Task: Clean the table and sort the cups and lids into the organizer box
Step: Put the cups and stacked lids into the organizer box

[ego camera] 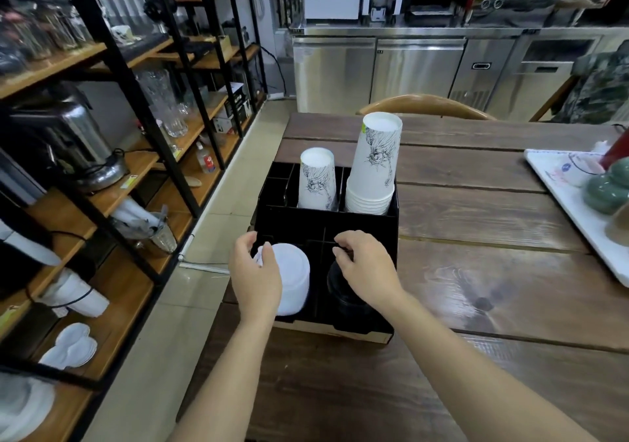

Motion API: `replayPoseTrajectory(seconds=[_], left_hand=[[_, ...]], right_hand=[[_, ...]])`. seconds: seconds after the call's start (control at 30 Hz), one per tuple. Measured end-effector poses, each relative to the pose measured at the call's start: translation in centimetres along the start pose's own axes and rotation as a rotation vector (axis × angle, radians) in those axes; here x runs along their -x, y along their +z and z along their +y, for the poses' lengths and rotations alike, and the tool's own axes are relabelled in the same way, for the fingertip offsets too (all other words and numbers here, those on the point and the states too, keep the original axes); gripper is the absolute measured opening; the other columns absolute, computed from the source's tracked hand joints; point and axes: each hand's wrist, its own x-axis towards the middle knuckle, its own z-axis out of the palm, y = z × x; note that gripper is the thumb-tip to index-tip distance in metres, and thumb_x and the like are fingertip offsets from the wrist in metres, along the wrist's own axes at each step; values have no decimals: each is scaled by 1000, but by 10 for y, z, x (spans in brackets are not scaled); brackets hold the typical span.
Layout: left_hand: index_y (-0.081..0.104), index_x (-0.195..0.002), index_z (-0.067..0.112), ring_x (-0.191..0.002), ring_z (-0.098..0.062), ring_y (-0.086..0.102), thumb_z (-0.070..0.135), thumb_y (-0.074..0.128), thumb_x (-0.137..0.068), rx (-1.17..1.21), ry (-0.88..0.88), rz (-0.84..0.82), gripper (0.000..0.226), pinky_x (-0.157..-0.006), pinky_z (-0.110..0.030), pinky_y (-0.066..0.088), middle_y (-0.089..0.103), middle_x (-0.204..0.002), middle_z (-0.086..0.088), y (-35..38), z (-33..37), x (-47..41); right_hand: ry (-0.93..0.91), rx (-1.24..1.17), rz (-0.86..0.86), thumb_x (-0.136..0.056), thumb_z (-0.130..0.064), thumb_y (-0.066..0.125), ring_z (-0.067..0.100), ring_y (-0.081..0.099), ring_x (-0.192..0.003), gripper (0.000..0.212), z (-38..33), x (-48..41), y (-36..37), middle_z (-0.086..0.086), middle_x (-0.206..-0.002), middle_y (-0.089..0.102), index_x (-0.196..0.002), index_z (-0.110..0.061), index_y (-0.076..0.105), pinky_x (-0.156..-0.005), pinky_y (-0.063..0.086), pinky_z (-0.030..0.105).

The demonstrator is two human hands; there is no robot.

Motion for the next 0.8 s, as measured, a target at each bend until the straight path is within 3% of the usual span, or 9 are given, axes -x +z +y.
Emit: replayPoseTrajectory(seconds=[0.13, 0.3, 0.47, 0.63, 0.8], left_hand=[[42, -133, 9, -125, -23, 48, 19, 48, -96, 41, -140, -30, 39, -101, -34, 41, 52, -133, -6, -7, -15, -5], [44, -130, 9, -108, -18, 49, 21, 45, -96, 14, -209, -125, 36, -84, -30, 37, 49, -109, 4, -4, -26, -3], [47, -133, 14, -121, -24, 49, 25, 39, -98, -129, -193, -149, 38, -93, -35, 41, 54, -131, -5, -2, -30, -6], [56, -123, 9, -111, -31, 54, 24, 33, -99, -245, -216, -115, 36, -87, -38, 44, 62, -120, -12, 0, -31, -17], [54, -124, 13, -106, -28, 54, 26, 32, -100, -230, -248, -125, 35, -80, -33, 41, 62, -118, -9, 2, -33, -18]], right_hand=[[-58, 51, -174, -95, -24, 46, 28, 51, -117, 36, -16, -13, 17, 10, -123, 61, -128, -10, 52, -100, 40, 41], [-51, 145, -307, -96, -28, 42, 38, 54, -114, 38, -23, -25, 35, 18, -120, 63, -124, -4, 49, -97, 41, 46], [-98, 214, -339, -96, -27, 39, 34, 57, -109, 38, -23, -30, 46, 13, -112, 67, -133, -20, 46, -94, 40, 43], [-132, 158, -306, -92, -18, 44, 34, 57, -106, 31, -24, -36, 49, 14, -107, 66, -119, -19, 59, -83, 40, 36], [-53, 75, -356, -91, -18, 47, 29, 55, -116, 34, -26, -42, 47, 7, -124, 63, -123, -21, 59, -94, 47, 39]])
